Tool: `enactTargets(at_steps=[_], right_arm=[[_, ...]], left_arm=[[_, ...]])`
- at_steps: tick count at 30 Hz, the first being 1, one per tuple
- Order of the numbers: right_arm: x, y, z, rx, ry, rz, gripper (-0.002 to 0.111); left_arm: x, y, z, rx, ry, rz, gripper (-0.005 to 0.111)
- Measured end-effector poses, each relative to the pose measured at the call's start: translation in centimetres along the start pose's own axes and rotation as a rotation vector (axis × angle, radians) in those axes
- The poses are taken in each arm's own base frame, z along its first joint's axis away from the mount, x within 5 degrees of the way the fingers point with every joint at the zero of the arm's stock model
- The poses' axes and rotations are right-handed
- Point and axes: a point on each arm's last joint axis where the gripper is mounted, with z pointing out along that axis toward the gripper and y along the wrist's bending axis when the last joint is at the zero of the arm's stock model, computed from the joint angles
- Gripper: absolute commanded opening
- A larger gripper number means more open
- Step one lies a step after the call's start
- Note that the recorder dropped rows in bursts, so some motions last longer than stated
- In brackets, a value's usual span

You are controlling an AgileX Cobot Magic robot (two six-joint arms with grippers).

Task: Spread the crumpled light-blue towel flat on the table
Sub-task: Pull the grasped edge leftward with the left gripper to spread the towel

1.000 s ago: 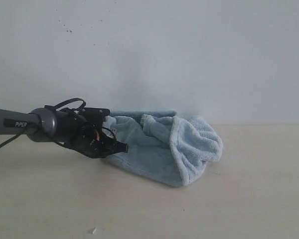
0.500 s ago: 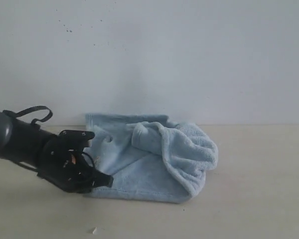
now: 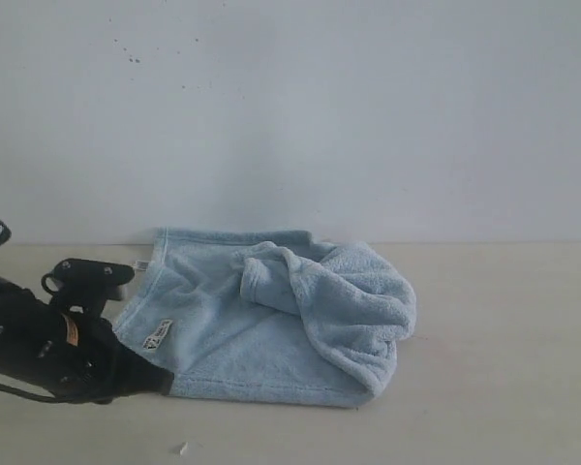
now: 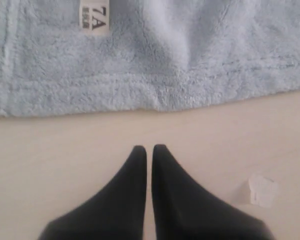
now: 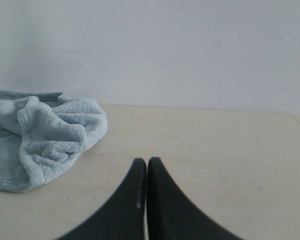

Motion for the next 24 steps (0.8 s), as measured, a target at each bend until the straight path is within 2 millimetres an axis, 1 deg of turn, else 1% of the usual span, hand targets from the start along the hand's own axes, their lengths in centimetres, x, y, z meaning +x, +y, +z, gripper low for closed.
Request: enactTargets(at_steps=[2,3,5,9,11,16,24], right_arm=[[0.0,0.0,0.0,0.0,0.0,0.0,0.0],[0.0,0.0,0.0,0.0,0.0,0.0,0.0],[0.0,0.0,0.0,0.0,0.0,0.0,0.0],[0.0,0.0,0.0,0.0,0.0,0.0,0.0],[0.0,0.0,0.0,0.0,0.0,0.0,0.0],[0.0,0.0,0.0,0.0,0.0,0.0,0.0],[0.0,0.0,0.0,0.0,0.0,0.0,0.0]], left_arm=[[-0.5,0.5,-0.7,-0.009,-0.03,0.002,0.006],[-0.7,1.0,-0.9,-0.015,-0.043,-0.003,0.01],[-0.9,2.1,-1.0,-0.033,-0.053,-0.029,0.023],[-0.9,4.2,-1.0,-0.07,-0.052,-0.081,0.054],[-0.9,4.9,-0.8,-0.079,-0.061,-0.098,0.06],[-0.7,5.4,0.5,-0.076,-0.08,-0.108,0.058],[-0.1,5.3,3.5,-0.049,-0.117,-0.132,0.058]])
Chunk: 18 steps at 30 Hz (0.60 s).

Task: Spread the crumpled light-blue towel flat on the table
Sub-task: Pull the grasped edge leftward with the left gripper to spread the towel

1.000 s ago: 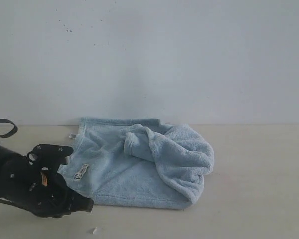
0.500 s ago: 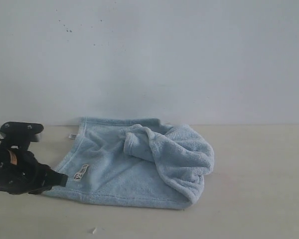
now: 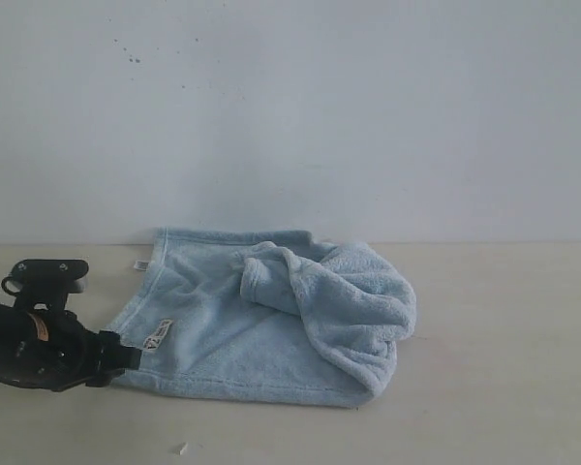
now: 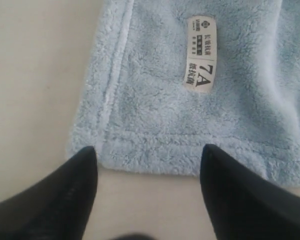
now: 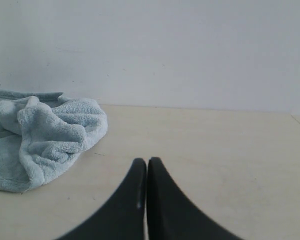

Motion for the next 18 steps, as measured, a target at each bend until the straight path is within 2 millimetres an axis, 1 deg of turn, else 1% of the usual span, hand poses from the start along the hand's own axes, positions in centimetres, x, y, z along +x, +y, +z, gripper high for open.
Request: enactTargets(at_steps=[1,4,9,11,13,15,17,18], right_arm=[[0.0,0.0,0.0,0.0,0.0,0.0,0.0],[0.0,0.0,0.0,0.0,0.0,0.0,0.0],[0.0,0.0,0.0,0.0,0.0,0.0,0.0],[0.0,0.0,0.0,0.0,0.0,0.0,0.0],[0.0,0.0,0.0,0.0,0.0,0.0,0.0],[0.0,0.0,0.0,0.0,0.0,0.0,0.0],[0.0,0.0,0.0,0.0,0.0,0.0,0.0],[0.0,0.0,0.0,0.0,0.0,0.0,0.0]], left_arm=[[0.2,0.0,0.6,0.002,0.005,-0.004,0.058],[0.2,0.1,1.5,0.002,0.01,-0.008,0.058],[-1.3,0.2,1.7,-0.001,-0.026,0.005,0.058],[-1.1,0.7,2.0,-0.009,-0.017,0.006,0.056],[-0.4,1.0,2.8,-0.018,0.017,0.007,0.055],[-0.4,1.0,2.9,-0.018,0.016,0.008,0.055],[-0.4,1.0,3.0,-0.016,0.013,0.013,0.05],[-0.4,1.0,3.1,-0.015,0.009,0.013,0.043]])
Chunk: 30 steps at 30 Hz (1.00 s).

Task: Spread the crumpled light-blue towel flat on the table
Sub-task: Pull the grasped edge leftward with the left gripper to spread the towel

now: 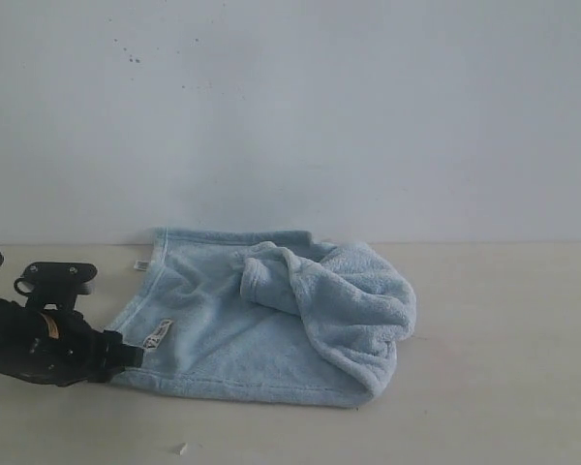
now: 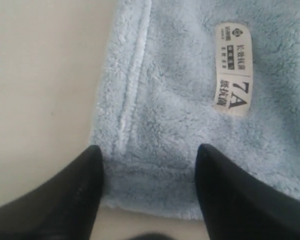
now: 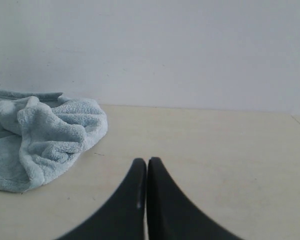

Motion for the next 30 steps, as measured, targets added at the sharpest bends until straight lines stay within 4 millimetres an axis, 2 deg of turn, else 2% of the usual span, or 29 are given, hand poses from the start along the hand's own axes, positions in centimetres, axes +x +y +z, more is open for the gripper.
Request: enactTargets(at_steps=[3,4,14,21,26,30], right_arm=[[0.0,0.0,0.0,0.0,0.0,0.0,0.0],[0.0,0.0,0.0,0.0,0.0,0.0,0.0],[0.0,0.0,0.0,0.0,0.0,0.0,0.0],[0.0,0.0,0.0,0.0,0.0,0.0,0.0],[0.0,0.0,0.0,0.0,0.0,0.0,0.0],[0.0,0.0,0.0,0.0,0.0,0.0,0.0]], left_arm=[[-0.1,0.1,0.1,-0.002,-0.003,-0.002,0.01],[-0.1,0.2,0.2,-0.003,-0.003,-0.004,0.005],[0.2,0.4,-0.3,-0.014,0.035,-0.001,0.005],[1.1,0.5,-3.5,-0.03,0.08,-0.008,0.005],[0.4,0.5,-6.4,-0.029,0.018,-0.021,0.005],[0.8,0.5,-8.0,-0.028,0.0,-0.025,0.005]])
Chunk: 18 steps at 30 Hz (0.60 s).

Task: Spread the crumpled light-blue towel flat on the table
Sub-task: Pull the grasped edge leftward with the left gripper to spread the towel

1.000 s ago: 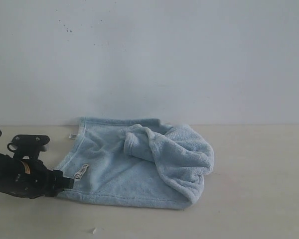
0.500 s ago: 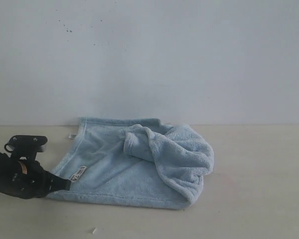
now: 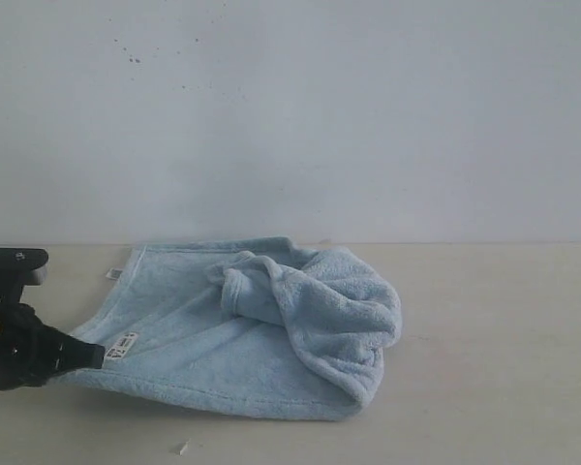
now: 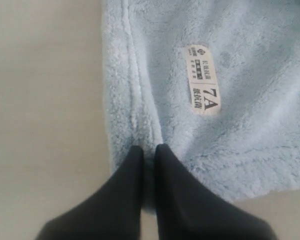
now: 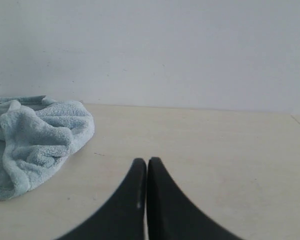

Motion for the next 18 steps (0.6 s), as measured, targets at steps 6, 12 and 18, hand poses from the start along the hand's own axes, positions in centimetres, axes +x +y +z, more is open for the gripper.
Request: enactTargets(at_steps=[6,12,18], right_arm=[[-0.8,0.0,0.0,-0.002,-0.085,0.123,0.0],[-2.2,-0.2,-0.3,-0.026,-0.244,0.433,0.0],[-3.1,-0.5,-0.5,-0.072,-0.348,0.71,0.0]], left_arm=[[1.3,0.1,-1.8,0.0,-0.001,-0.03,0.005],[1.9,0.2,-3.3,-0.003,-0.009,-0.057,0.005],[2.7,0.3,-3.9,-0.01,0.022,-0.064,0.005]])
